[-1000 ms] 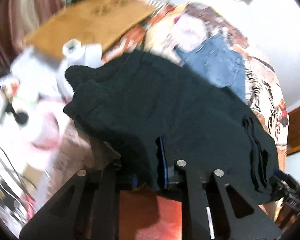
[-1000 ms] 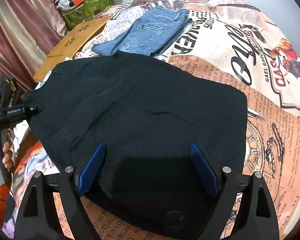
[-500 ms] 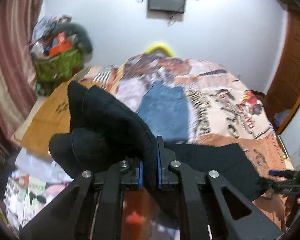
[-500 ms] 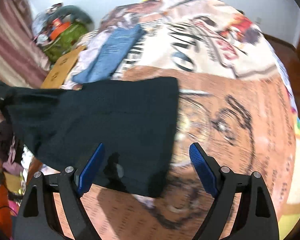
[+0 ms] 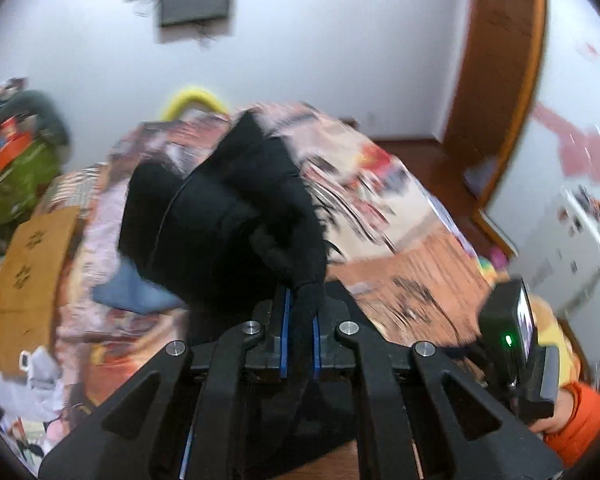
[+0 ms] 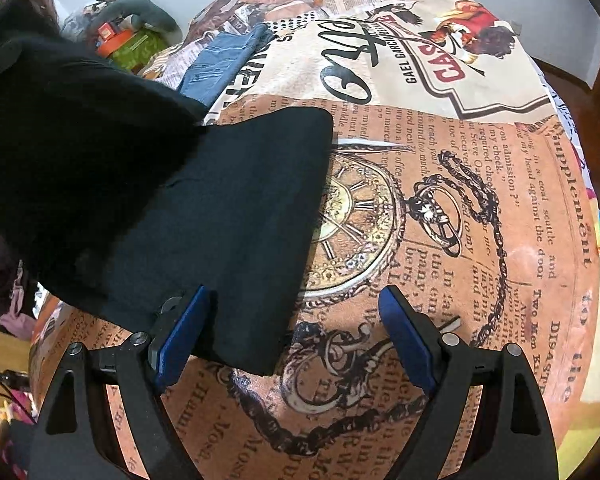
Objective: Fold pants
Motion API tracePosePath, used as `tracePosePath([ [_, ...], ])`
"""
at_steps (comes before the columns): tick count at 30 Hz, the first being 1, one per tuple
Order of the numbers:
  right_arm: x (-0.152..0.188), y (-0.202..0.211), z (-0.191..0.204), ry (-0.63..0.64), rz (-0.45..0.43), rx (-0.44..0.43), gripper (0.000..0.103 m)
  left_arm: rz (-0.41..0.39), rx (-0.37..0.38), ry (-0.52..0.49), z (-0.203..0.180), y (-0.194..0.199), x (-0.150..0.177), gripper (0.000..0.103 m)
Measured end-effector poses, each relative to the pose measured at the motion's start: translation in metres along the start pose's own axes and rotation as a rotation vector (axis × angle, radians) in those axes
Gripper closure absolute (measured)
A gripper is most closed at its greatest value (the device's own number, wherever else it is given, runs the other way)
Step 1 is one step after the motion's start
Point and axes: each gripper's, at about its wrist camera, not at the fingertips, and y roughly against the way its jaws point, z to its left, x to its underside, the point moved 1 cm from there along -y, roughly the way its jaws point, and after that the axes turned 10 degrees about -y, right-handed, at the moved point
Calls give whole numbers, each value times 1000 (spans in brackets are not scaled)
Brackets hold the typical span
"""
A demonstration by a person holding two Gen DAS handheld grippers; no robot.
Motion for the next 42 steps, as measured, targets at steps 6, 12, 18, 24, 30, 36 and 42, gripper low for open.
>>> tracePosePath([
  [6,6,7,-4,-6,-6,-16,19,151,142,-45,-33,-33,15,89],
  [12,9,11,-7,-16,-9,-23,19,226,218,-33,-37,-36,23,62],
  [18,9,13,-10,-31,-15,-30,19,196,250,-2,-23,-20,27,29],
  [24,13,16,-10,-27,-20,-19,19,120,136,-10,-1,2,13,17],
  [30,14,23,-9,-7,-42,2,19,124,-21,-2,44,-11,-1,10],
  [36,14,24,-7,-2,-52,1,19,216,-147,-7,98,-57,-13,7],
  [42,19,23,-12,-24,-41,-10,19,333,-191,28,137,-122,-10,7],
])
